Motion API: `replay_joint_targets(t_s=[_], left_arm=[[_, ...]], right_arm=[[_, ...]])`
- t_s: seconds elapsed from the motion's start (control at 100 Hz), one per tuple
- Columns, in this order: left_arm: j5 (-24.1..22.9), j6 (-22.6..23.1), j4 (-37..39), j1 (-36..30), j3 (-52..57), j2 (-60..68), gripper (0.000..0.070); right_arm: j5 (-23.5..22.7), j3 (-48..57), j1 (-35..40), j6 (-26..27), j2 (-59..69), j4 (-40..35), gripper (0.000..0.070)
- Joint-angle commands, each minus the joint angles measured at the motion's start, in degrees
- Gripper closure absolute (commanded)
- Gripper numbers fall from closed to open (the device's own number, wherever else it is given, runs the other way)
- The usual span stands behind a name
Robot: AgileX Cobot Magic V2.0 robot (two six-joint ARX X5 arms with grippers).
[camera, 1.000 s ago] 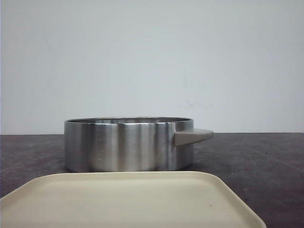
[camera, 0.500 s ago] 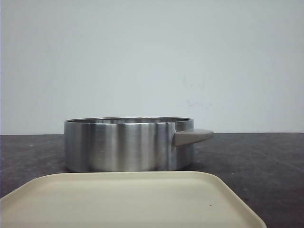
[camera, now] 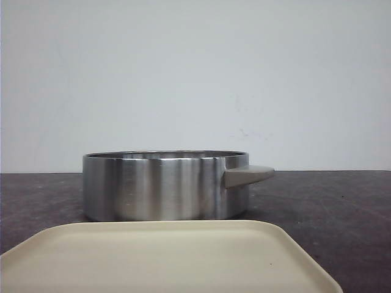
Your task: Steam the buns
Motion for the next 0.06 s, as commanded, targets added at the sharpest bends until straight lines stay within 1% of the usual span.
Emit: replay_joint_targets(t_s=[0.0,0.05], left_arm=[[-0.15,0.33,-0.24,0.07,-1.03,-0.07,0.07],[-0.15,0.33,-0.24,0.07,-1.03,-0.07,0.07]], right_arm=[[-0.04,-0.15,0.02,-0.48,0.02,-0.13,0.0693],[-0.04,-0.15,0.02,-0.5,0.02,-0.13,0.0693]])
